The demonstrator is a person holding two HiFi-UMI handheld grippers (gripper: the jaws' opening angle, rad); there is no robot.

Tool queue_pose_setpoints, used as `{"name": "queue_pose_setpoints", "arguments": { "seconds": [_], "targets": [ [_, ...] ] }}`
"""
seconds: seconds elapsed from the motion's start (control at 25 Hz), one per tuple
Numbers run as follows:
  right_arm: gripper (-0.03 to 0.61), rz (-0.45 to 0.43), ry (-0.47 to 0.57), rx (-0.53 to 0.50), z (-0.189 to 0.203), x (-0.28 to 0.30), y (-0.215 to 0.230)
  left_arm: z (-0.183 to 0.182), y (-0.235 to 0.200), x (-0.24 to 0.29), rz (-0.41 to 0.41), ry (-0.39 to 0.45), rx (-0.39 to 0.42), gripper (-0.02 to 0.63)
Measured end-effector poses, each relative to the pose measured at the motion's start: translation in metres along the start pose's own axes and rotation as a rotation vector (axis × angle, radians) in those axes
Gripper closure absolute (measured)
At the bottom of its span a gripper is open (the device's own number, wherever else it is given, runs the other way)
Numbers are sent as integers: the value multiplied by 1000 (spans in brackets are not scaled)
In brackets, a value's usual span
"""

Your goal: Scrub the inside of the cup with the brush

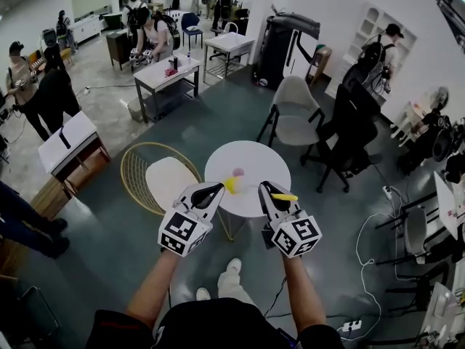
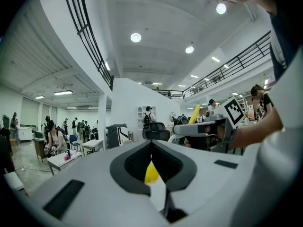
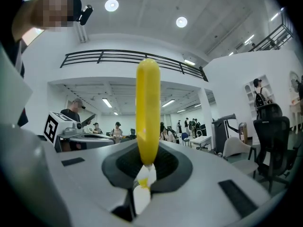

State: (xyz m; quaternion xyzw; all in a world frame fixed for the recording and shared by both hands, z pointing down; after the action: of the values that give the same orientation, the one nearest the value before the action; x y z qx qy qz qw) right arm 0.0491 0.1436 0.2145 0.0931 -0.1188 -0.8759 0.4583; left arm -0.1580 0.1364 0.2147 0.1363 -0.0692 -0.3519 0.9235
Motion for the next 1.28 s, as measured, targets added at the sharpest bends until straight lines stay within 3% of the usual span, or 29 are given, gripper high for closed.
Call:
{"name": "queue_pose_setpoints", "arguments": {
  "seconds": [0.4, 1.28],
  "targets": [
    [535, -7, 18, -22, -6, -20, -36, -19, 12, -25, 11, 28, -2, 600],
    [535, -35, 42, -36, -33, -72, 6, -51, 67, 28, -14, 39, 3, 600]
  ]
}}
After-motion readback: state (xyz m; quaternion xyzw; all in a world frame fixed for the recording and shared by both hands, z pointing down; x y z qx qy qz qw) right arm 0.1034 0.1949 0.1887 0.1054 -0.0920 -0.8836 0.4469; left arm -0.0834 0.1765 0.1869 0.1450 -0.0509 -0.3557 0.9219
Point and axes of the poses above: the fingertips, and each gripper's own axes: x forward along the fingers, y to its right, z out of its underside, the point moved 8 cm from there along -x, backward along the fingers, and after that the axes turned 12 degrees about x, right-handed, at the moved point
